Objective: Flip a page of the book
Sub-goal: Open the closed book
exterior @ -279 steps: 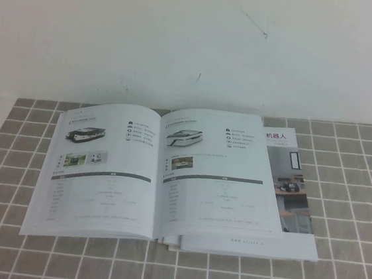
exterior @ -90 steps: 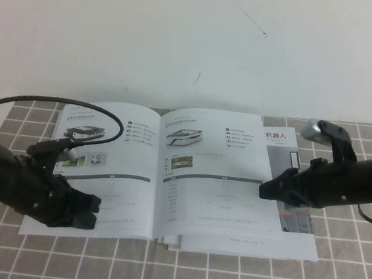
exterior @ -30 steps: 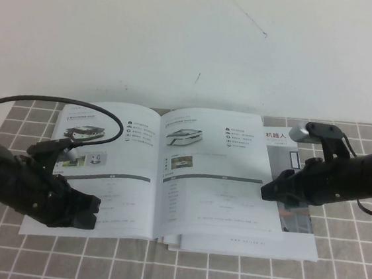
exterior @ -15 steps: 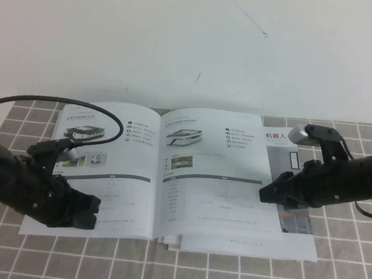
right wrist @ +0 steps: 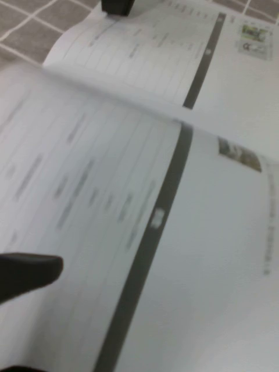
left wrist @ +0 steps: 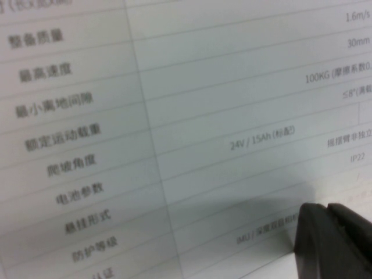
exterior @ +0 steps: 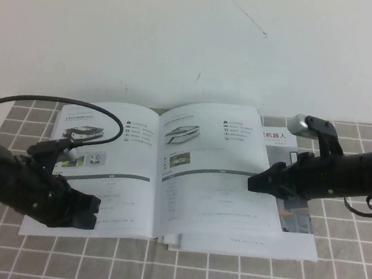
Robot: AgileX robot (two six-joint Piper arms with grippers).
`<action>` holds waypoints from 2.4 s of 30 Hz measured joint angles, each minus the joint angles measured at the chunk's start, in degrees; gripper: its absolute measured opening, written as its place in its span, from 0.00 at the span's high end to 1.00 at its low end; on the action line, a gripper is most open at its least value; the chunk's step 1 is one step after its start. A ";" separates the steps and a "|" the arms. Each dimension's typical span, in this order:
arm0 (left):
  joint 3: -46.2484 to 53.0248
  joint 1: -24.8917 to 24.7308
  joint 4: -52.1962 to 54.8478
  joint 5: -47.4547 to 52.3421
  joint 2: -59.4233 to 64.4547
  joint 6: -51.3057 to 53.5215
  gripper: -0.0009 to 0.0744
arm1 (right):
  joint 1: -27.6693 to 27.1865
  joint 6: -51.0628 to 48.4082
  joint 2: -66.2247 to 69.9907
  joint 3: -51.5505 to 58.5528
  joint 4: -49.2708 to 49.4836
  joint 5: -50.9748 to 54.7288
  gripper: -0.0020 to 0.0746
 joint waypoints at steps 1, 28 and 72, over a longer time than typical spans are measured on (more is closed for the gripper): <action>0.00 0.00 0.00 0.00 0.00 0.00 0.99 | 0.00 -0.41 0.00 0.00 0.94 0.57 0.54; -0.09 0.00 0.00 0.24 0.00 -0.11 0.99 | -1.61 5.81 -0.21 0.00 -6.43 -3.49 0.54; -0.09 0.00 0.00 0.37 0.00 0.00 0.99 | -0.55 -0.91 2.19 0.00 7.39 4.32 0.54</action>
